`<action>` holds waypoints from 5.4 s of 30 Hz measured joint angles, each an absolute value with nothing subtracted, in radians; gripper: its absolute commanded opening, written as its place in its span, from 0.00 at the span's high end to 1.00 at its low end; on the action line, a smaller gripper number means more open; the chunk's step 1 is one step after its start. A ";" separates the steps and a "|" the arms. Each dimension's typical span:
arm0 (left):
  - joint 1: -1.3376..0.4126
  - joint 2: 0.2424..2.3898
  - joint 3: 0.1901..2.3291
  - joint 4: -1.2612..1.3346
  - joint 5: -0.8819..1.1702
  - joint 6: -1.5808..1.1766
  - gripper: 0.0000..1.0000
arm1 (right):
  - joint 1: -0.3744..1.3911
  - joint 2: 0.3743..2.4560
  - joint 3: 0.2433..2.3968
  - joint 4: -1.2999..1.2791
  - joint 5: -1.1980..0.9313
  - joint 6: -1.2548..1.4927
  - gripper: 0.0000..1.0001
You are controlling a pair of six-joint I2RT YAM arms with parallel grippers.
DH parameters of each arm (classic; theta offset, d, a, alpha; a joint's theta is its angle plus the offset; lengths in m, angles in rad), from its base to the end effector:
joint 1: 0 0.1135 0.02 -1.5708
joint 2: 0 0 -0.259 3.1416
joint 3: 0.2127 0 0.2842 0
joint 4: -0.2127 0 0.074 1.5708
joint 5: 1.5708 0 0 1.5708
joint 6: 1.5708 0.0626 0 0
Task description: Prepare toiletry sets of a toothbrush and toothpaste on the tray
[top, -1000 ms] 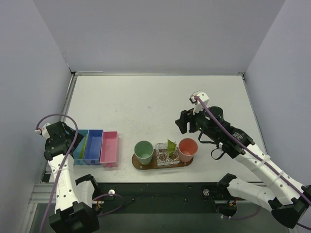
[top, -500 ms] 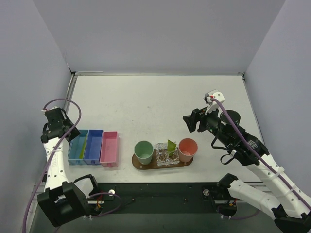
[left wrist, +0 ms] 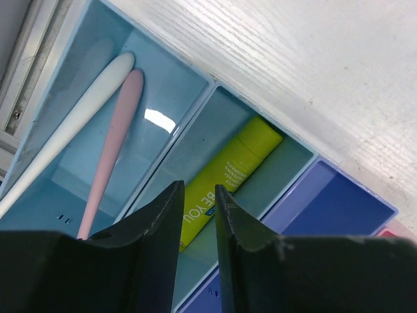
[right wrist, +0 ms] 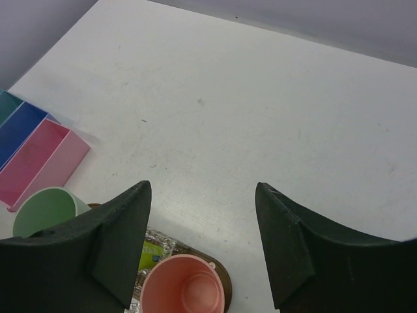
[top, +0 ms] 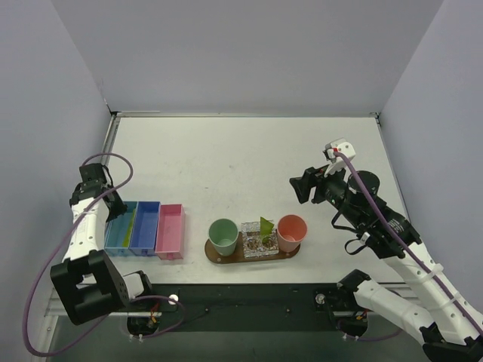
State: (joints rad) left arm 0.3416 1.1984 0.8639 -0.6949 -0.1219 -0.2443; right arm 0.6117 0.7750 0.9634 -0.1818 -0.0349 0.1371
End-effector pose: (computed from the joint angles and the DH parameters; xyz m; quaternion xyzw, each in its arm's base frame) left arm 0.2594 0.1003 0.2036 -0.2933 0.9161 0.0716 0.2637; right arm 0.1896 0.1357 0.4066 -0.1777 0.6820 0.2709 0.6557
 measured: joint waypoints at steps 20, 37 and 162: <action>0.274 1.530 0.974 -0.735 -0.158 -0.223 0.50 | 0.549 0.716 0.912 -0.162 -0.062 0.142 0.40; 0.223 1.648 1.062 -0.817 -0.239 -0.222 0.78 | 0.542 0.667 0.886 -0.137 -0.056 0.141 0.39; 0.311 1.495 0.897 -0.677 -0.088 -0.405 0.60 | 0.047 1.280 1.227 -0.356 0.334 0.413 0.42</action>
State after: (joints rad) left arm 0.3115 1.4948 0.8967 -0.6769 -0.0875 -0.4053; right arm 0.0475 1.2804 1.2266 -0.3557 0.3344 0.4133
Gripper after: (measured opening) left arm 0.340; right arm 0.584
